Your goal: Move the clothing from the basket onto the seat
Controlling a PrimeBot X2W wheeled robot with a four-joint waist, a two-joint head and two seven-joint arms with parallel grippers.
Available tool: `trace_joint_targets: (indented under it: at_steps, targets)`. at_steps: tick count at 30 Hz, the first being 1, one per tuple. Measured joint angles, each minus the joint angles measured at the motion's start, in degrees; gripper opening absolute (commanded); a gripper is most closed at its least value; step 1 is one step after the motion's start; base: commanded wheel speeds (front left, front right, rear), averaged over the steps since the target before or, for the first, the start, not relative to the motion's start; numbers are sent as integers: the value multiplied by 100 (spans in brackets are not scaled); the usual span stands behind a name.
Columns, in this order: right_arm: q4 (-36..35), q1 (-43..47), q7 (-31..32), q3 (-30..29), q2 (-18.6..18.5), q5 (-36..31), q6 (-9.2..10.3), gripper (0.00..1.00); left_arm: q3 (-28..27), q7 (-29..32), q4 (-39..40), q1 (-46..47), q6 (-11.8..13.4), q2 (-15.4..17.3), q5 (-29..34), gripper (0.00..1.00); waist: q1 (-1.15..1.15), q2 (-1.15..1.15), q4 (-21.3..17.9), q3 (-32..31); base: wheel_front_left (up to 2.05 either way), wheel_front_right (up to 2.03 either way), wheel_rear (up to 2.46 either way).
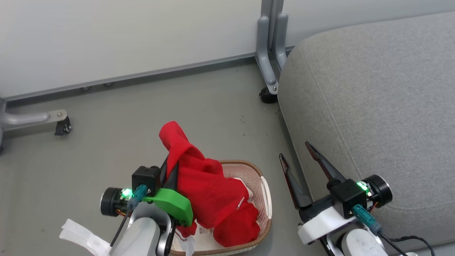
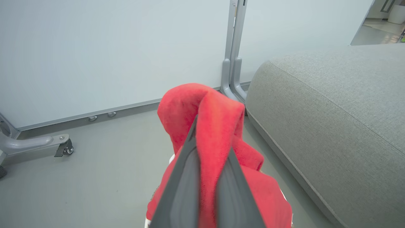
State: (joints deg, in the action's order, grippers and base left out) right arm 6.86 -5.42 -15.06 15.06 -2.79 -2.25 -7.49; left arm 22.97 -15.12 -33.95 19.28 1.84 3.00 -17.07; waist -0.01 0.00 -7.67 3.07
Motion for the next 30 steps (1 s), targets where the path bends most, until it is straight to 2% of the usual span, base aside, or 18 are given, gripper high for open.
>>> trace_joint_targets:
  at_steps: [6, 15, 30]
  targets:
    - [-40, 205, 0, -48, -3, 3, 0, 100, -5, 0, 415, -99, 37, -4, 65, 0, 0, 0, 79, -318, 0, 0, 0]
    - [-75, 277, 0, 145, -2, 53, 0, 100, 160, 1, 786, -110, 41, 23, 236, 0, 0, 0, 271, -335, 0, 0, 0]
    - [52, -241, 0, 1516, -390, 913, -1, 100, 922, 471, 1756, -15, -131, 1, 313, 0, 0, 0, 502, -252, 0, 0, 0]
